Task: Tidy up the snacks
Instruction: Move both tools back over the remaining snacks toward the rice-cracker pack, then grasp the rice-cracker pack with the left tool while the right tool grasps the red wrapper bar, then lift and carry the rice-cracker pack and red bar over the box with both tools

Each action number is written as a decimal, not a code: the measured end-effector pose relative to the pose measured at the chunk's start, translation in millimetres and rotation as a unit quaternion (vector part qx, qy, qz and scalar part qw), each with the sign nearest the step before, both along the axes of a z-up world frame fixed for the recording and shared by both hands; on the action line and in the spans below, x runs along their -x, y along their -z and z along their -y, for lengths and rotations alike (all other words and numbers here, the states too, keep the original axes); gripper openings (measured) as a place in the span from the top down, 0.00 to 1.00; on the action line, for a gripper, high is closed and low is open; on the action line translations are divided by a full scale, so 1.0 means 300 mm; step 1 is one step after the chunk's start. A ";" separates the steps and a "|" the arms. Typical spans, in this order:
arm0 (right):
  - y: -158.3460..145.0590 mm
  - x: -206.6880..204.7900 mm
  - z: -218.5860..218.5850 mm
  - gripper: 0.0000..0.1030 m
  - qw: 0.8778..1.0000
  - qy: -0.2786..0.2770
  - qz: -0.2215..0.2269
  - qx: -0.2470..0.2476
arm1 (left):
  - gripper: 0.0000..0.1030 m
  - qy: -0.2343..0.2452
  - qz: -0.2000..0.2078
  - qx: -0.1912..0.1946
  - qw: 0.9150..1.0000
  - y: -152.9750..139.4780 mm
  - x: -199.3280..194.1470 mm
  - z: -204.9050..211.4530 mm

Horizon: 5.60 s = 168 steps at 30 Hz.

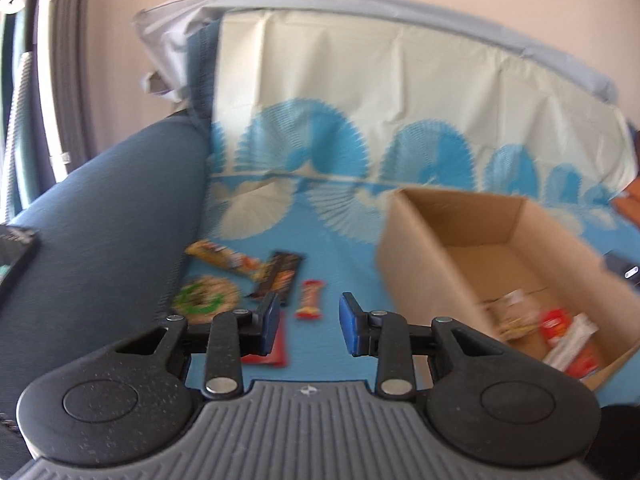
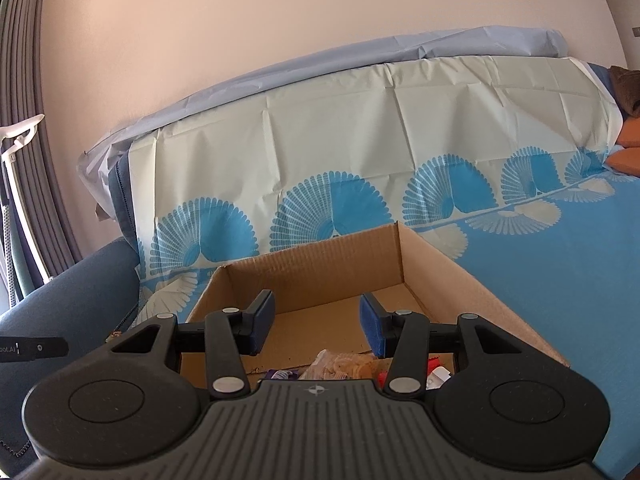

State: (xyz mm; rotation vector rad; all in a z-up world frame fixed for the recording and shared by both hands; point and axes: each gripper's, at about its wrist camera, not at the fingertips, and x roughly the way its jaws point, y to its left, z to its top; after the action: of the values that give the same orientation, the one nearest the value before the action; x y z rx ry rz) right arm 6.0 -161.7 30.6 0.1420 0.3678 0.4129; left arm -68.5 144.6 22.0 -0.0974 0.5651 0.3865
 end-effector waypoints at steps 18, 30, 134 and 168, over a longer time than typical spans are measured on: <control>0.005 0.071 -0.187 0.53 0.993 -0.027 0.030 0.112 | 0.61 -0.171 -0.214 -0.058 0.960 0.282 -0.113 -0.212; 0.022 0.084 -0.252 0.53 0.986 -0.038 0.036 0.155 | 0.52 -0.171 -0.272 -0.085 0.943 0.346 -0.195 -0.230; 0.312 0.207 -0.703 0.58 0.920 -0.252 -0.172 0.245 | 0.61 -0.045 -0.184 0.216 0.958 0.299 -0.020 -0.299; 0.341 0.198 -0.672 0.54 0.918 -0.254 -0.178 0.248 | 0.49 0.012 -0.226 0.149 0.963 0.319 -0.082 -0.196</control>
State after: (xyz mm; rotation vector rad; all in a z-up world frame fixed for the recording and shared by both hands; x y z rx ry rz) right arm -53.5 40.0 -71.6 -0.3922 0.8652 0.7954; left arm -43.8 203.3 -73.7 -0.2958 1.0749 0.2983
